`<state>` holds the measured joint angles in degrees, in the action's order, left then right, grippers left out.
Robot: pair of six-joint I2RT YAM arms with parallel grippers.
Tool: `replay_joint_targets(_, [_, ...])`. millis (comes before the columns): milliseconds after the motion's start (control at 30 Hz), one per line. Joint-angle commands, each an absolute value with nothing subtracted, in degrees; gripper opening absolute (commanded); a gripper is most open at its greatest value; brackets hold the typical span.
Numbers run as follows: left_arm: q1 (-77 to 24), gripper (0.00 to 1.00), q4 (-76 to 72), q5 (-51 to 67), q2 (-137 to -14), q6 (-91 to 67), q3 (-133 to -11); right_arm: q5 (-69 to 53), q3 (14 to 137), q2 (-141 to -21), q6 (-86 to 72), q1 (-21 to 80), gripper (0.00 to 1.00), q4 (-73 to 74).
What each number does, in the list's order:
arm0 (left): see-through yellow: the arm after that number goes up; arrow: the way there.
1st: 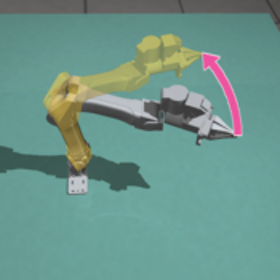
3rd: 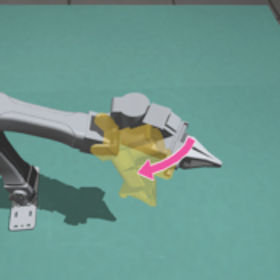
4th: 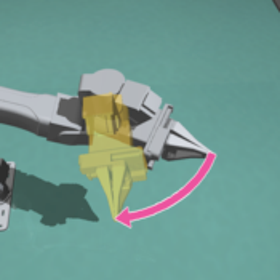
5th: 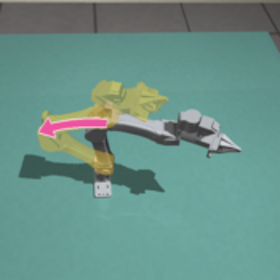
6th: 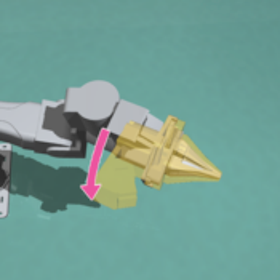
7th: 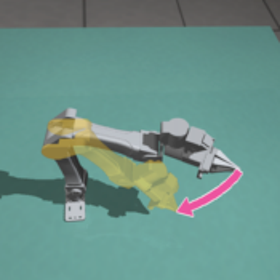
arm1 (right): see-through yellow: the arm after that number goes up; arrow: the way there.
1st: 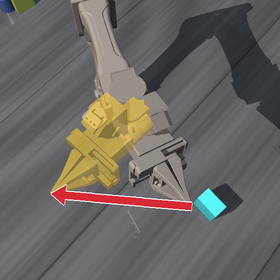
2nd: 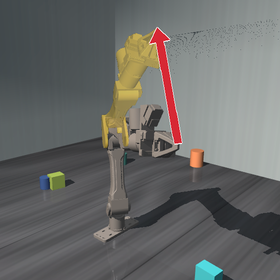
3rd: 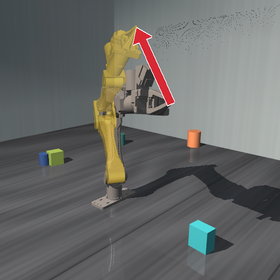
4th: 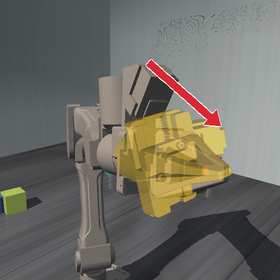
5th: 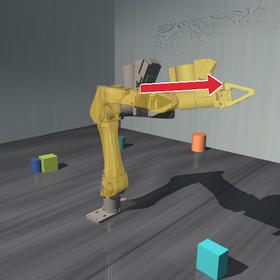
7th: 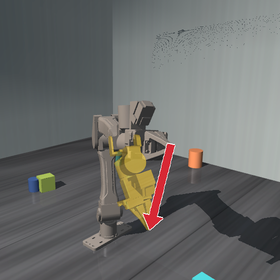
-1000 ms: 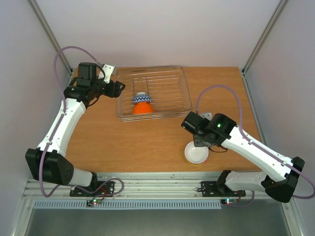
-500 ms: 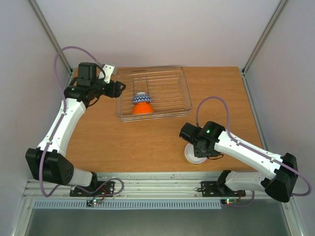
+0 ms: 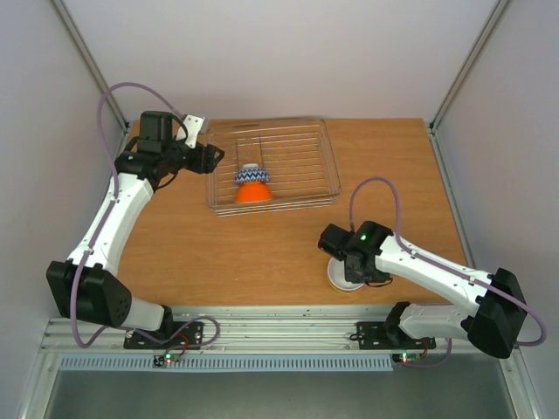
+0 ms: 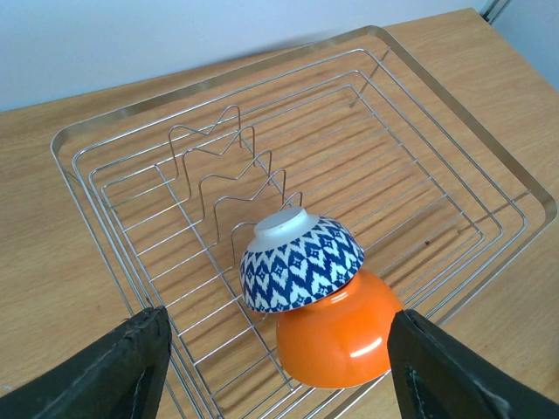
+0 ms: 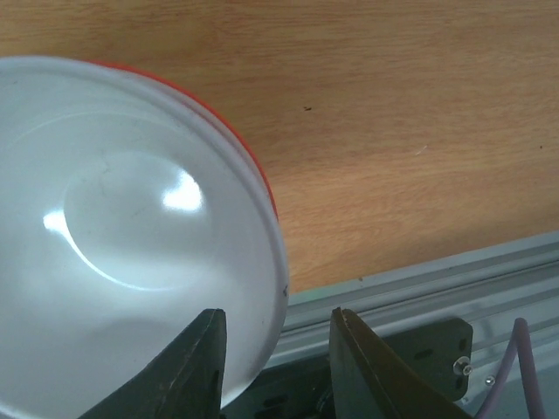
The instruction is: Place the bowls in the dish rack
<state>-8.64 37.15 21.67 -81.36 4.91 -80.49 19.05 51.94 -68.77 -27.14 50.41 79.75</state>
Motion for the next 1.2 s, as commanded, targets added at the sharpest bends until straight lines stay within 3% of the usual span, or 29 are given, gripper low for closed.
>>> replay_joint_targets(0, [-8.3,0.69,36.0,22.5,-81.8,4.6,-80.4,20.8,50.8,-68.2,-28.1,48.9,0.35,77.4])
replay_joint_targets(200, [-8.3,0.69,36.1,22.3,-81.7,4.5,-80.5,20.3,49.3,-68.9,-27.9,47.8,0.33,74.7])
replay_joint_targets(433, [-8.3,0.69,36.2,22.5,-82.0,4.5,-80.5,21.9,49.9,-69.5,-28.2,47.7,0.02,74.2])
replay_joint_targets(867, [-8.6,0.69,37.5,24.0,-83.4,4.8,-81.2,35.2,63.7,-62.2,-28.0,49.5,0.01,86.5])
replay_joint_targets(1167, [-8.7,0.69,37.6,23.7,-81.8,4.8,-81.2,53.6,79.2,-78.5,-11.3,49.2,0.01,83.1])
